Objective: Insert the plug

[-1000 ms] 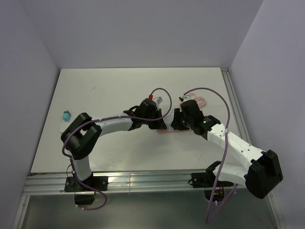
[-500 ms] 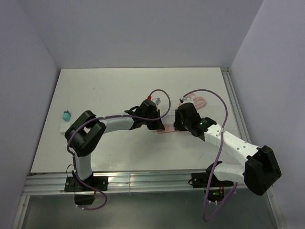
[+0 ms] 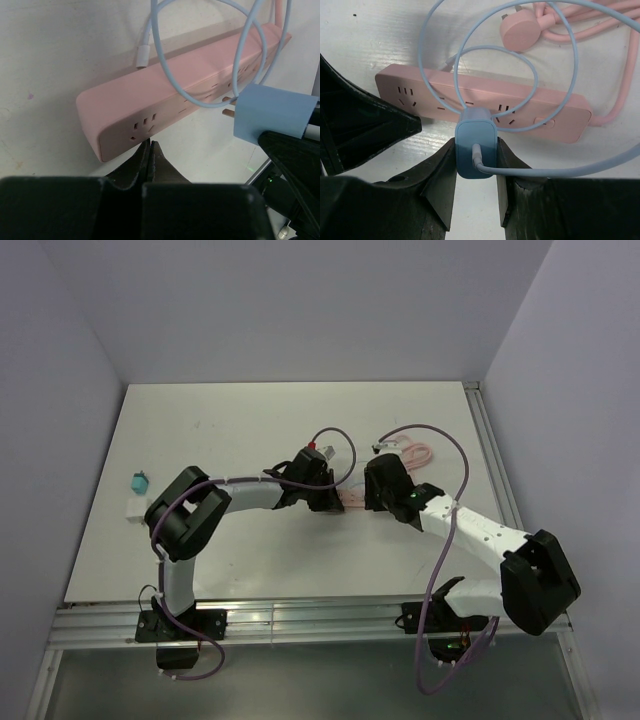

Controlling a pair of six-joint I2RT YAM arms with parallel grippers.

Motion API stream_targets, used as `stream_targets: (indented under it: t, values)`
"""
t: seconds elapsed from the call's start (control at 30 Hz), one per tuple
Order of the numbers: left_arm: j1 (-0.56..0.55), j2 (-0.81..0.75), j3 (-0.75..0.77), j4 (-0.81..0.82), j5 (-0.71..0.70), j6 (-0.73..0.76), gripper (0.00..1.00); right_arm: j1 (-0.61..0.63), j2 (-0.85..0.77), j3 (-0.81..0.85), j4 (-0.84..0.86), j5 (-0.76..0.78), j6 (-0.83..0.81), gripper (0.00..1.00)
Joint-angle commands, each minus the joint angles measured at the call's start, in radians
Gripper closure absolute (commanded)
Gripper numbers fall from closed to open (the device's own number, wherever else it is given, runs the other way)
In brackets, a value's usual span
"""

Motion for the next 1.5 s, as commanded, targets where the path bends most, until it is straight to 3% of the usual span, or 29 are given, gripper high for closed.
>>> stream_targets:
  t: [0.0, 0.27, 0.3, 0.37, 0.4, 0.47, 0.6, 0.87, 1.07, 1.2, 1.23, 1.3, 1.47]
  values:
    - [0.006, -0.008, 0.020, 0.042, 0.027, -0.006, 1.00, 0.006, 0.026, 0.034, 0.061, 0.042, -0.020, 1.00]
    - [0.012, -0.074, 0.042, -0.013, -0.047, 0.040, 1.00, 0.006, 0.021, 0.049, 0.050, 0.067, 0.001, 1.00]
    - [0.017, -0.074, 0.051, -0.021, -0.053, 0.046, 0.95, 0.007, 0.026, 0.060, 0.042, 0.082, 0.005, 1.00]
    - [0.027, -0.094, 0.047, -0.015, -0.068, 0.066, 0.78, 0.003, 0.038, 0.074, 0.018, 0.119, 0.018, 1.00]
    - [0.031, -0.102, 0.034, -0.013, -0.079, 0.072, 0.64, -0.001, 0.044, 0.094, 0.012, 0.131, 0.021, 1.00]
    - [0.032, -0.129, 0.010, -0.009, -0.116, 0.093, 0.50, -0.027, 0.070, 0.124, -0.010, 0.131, 0.029, 1.00]
    - [0.032, -0.195, -0.059, 0.019, -0.170, 0.113, 0.34, -0.091, 0.151, 0.257, -0.021, 0.113, 0.017, 1.00]
    - [0.024, -0.301, -0.090, -0.013, -0.269, 0.179, 0.26, -0.231, 0.467, 0.633, -0.053, 0.205, -0.116, 1.00]
    - [-0.044, -0.385, -0.110, 0.014, -0.435, 0.279, 0.23, -0.275, 0.628, 1.109, -0.146, 0.156, -0.196, 1.00]
    - [-0.055, -0.490, -0.174, 0.063, -0.431, 0.264, 0.20, -0.275, 0.743, 1.571, -0.280, 0.139, -0.229, 1.00]
    - [-0.057, -0.508, -0.188, 0.074, -0.429, 0.264, 0.19, -0.275, 0.762, 1.623, -0.303, 0.125, -0.229, 1.00]
    - [-0.055, -0.547, -0.214, 0.074, -0.437, 0.256, 0.16, -0.275, 0.750, 1.668, -0.289, 0.087, -0.230, 1.00]
    - [-0.054, -0.568, -0.213, 0.028, -0.458, 0.248, 0.16, -0.275, 0.618, 1.545, -0.090, 0.041, -0.221, 1.00]
